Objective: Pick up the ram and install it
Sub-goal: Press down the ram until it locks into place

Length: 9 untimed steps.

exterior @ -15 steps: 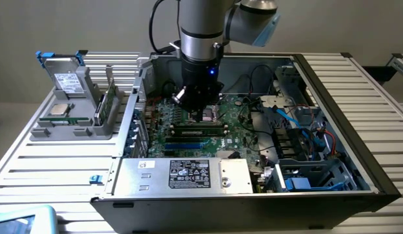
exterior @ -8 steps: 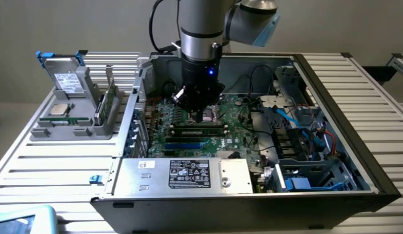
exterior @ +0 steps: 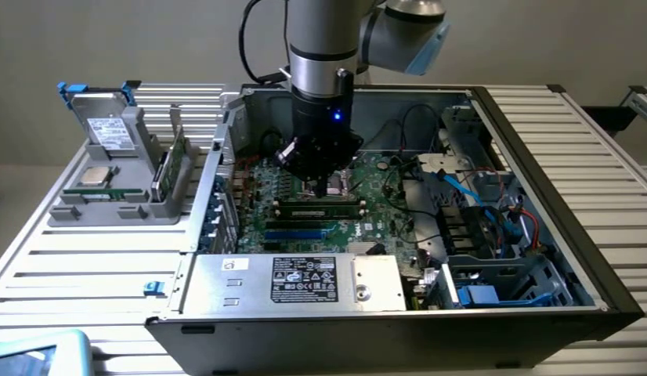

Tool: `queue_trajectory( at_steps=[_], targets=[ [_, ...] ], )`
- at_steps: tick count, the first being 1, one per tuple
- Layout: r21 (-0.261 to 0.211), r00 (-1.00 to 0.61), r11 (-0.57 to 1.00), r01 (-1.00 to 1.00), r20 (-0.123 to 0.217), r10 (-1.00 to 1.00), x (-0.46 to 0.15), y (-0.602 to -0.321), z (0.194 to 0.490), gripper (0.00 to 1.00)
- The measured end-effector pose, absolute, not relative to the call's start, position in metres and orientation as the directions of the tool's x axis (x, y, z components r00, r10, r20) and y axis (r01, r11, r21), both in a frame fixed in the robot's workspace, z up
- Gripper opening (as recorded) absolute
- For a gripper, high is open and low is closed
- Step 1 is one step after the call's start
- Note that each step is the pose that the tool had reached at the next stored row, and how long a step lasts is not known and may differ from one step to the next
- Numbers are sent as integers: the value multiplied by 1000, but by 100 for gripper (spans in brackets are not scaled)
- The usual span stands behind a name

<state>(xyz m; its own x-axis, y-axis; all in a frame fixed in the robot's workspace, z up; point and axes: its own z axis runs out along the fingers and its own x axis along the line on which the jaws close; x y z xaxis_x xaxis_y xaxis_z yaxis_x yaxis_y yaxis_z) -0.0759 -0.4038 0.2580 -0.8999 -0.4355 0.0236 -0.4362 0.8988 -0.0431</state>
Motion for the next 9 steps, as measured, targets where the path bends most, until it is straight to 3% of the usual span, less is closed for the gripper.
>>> queue_trajectory(
  at_steps=[9],
  targets=[
    [-45, -944, 943, -330, 20, -329, -76, -404, 258, 11]
  ],
)
